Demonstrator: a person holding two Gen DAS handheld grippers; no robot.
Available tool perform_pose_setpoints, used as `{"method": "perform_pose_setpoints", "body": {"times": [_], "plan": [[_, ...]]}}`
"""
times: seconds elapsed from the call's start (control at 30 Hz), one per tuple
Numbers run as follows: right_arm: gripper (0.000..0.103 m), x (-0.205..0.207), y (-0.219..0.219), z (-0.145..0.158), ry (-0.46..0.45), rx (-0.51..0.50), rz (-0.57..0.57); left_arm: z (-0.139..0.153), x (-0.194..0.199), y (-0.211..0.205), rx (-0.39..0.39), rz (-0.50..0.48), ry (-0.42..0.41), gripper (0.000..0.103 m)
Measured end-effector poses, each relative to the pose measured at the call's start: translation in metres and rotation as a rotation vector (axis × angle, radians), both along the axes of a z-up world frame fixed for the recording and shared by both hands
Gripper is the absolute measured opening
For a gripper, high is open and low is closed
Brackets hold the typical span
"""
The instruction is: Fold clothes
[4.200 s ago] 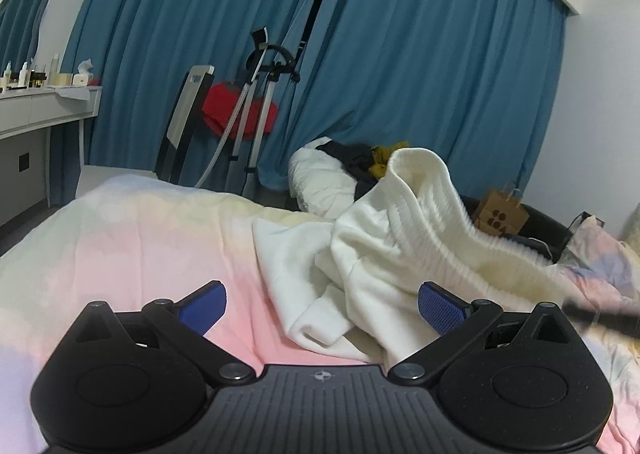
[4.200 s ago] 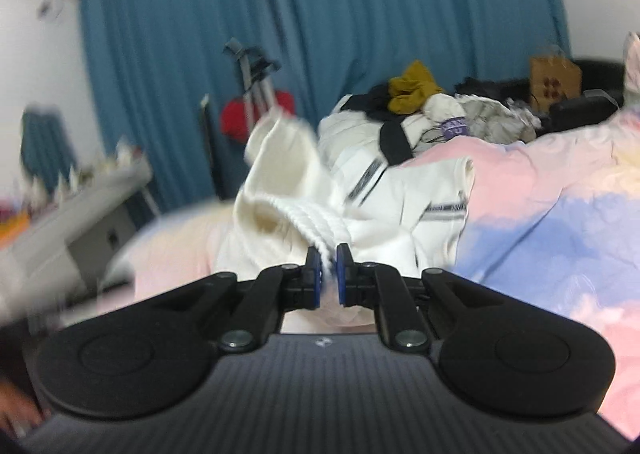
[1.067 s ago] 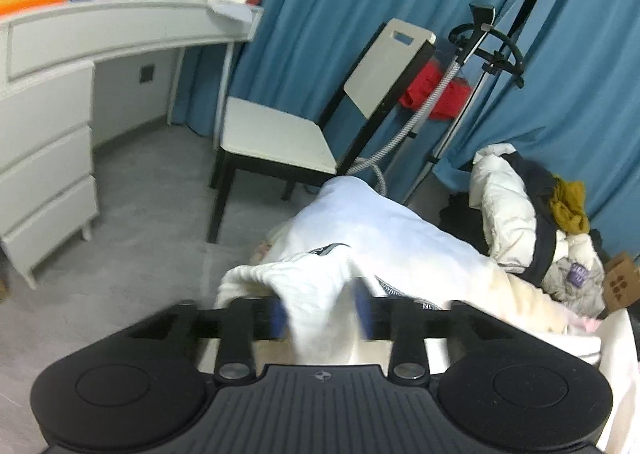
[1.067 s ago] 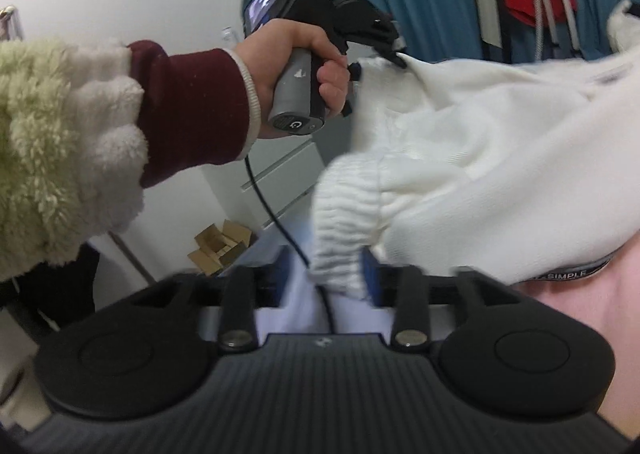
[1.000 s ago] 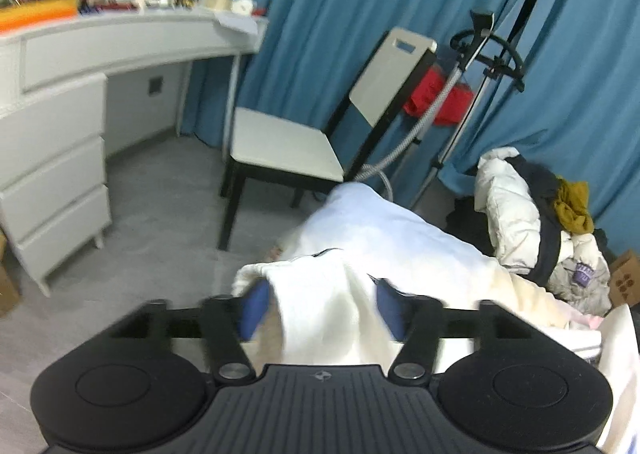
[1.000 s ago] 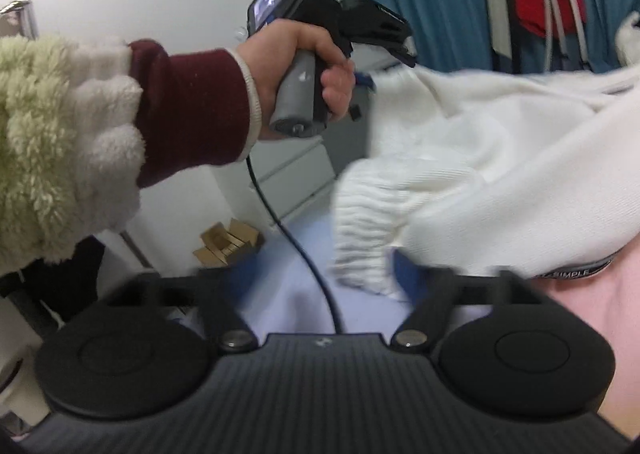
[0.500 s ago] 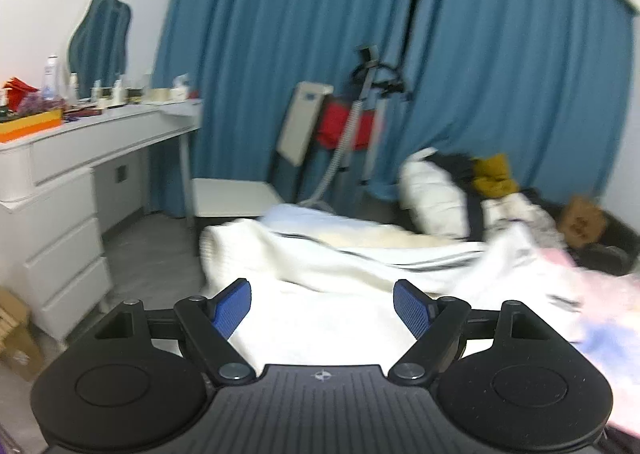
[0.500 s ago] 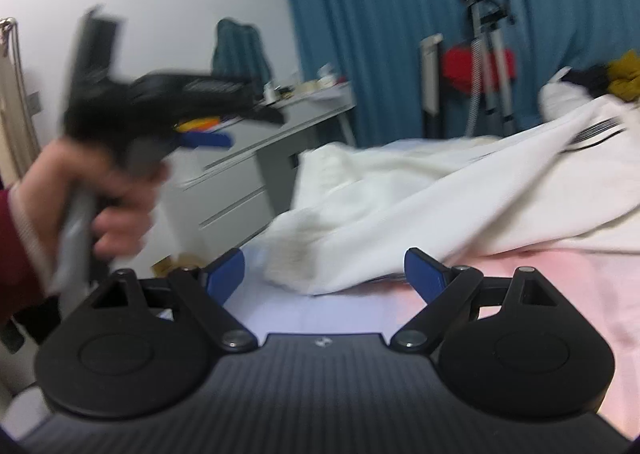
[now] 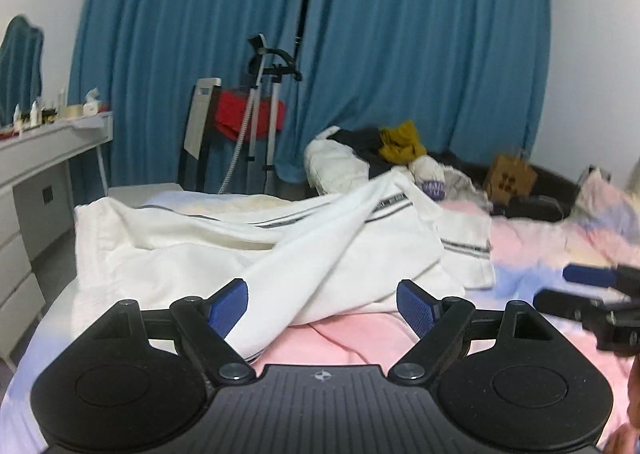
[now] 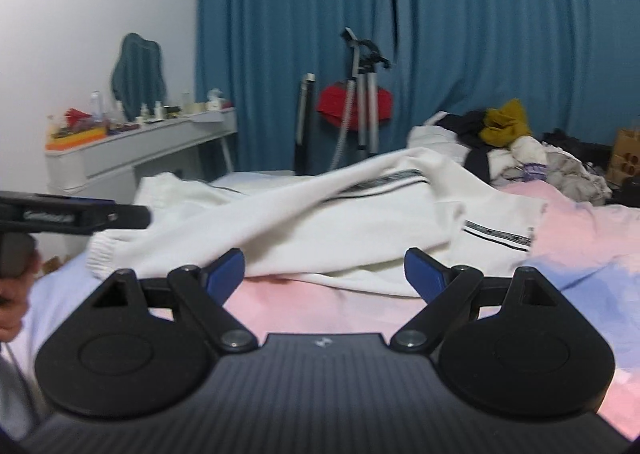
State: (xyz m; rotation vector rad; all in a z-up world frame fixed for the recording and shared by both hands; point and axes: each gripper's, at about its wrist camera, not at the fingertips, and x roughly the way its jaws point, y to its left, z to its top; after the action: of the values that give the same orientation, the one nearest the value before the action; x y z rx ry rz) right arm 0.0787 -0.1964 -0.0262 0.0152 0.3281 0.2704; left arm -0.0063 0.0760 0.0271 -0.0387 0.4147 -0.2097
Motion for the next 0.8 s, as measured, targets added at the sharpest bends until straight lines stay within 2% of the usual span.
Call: {"method": "perform_pose_setpoints", "body": {"times": [0.13,0.33,0.4,0.53,0.7,0.8], "plan": [[0.088,0.029,-0.012,-0.017,0.025,0.056,-0.014,-0.007,0.022,-0.016,0.049,-0.001,0.006,0.085],[0.088,0.063,-0.023,-0.028,0.04,0.042,-0.01,-0.019,0.081,-0.029,0.125,0.025,0.018,0.085],[0.088,0.075,-0.026,-0.03,0.035,0.028,-0.016,-0.023,0.106,-0.033,0.16,0.026,0.025,0.085],[0.088,0.097,-0.039,-0.035,0.053,0.08,-0.033,-0.031,0.154,-0.043,0.218,0.023,0.015,0.085],[0.088,0.116,-0.05,-0.046,0.094,0.091,-0.062,-0.039,0.222,-0.062,0.224,0.007,0.035,0.085],[0.088,0.121,-0.054,-0.053,0.112,0.061,-0.047,-0.048,0.257,-0.09,0.261,-0.035,0.047,0.085]]}}
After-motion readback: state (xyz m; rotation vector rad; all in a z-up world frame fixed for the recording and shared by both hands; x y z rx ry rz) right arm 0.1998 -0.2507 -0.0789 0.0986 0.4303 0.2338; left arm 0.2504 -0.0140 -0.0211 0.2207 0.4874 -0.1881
